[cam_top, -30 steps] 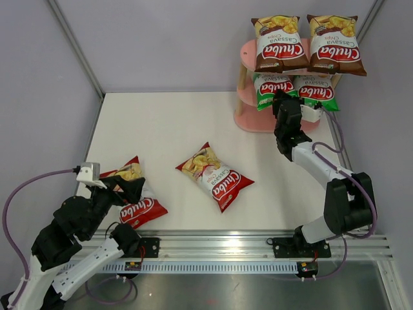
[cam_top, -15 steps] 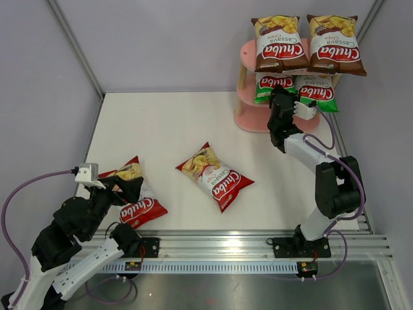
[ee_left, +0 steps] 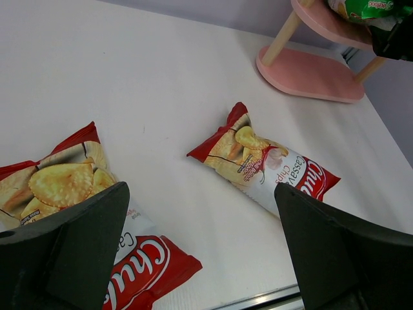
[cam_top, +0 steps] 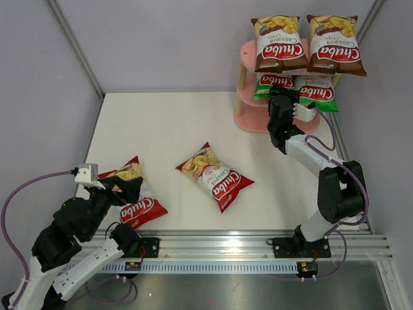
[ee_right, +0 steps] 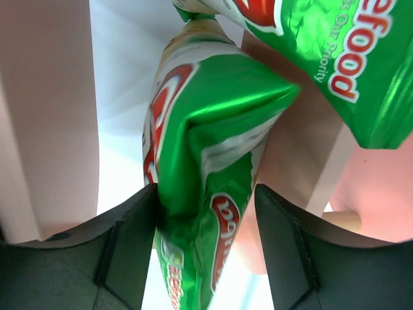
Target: Place and organize the chips bags onto the shelf
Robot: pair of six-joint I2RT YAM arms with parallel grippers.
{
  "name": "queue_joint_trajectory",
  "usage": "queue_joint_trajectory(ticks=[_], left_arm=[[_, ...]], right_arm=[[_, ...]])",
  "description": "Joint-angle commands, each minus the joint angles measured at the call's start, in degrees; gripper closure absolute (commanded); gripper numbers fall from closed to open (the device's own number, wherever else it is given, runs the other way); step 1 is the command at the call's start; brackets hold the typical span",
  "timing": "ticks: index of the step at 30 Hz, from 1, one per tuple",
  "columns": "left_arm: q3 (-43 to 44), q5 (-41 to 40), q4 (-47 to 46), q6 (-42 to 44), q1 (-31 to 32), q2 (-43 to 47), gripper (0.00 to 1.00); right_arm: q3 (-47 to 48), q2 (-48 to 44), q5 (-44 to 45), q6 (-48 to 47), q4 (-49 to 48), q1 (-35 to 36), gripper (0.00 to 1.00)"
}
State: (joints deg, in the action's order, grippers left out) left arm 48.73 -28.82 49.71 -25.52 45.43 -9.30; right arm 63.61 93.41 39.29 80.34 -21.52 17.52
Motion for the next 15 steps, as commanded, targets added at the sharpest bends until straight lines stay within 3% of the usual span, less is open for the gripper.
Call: queue_joint_trajectory(ticks=[1,15], left_arm=[[-0.21,-1.68,-1.64,-0.23,0.19,0.77,0.01],[0.05,-2.12,-1.29,-0.67,0.19,-0.37,0.01]], right_arm=[[0.02,-5.24,0.09,0.96,5.16,0.41,0.31],[-3.67,-3.94,-13.62,0.70,2.71,-5.30,0.33]])
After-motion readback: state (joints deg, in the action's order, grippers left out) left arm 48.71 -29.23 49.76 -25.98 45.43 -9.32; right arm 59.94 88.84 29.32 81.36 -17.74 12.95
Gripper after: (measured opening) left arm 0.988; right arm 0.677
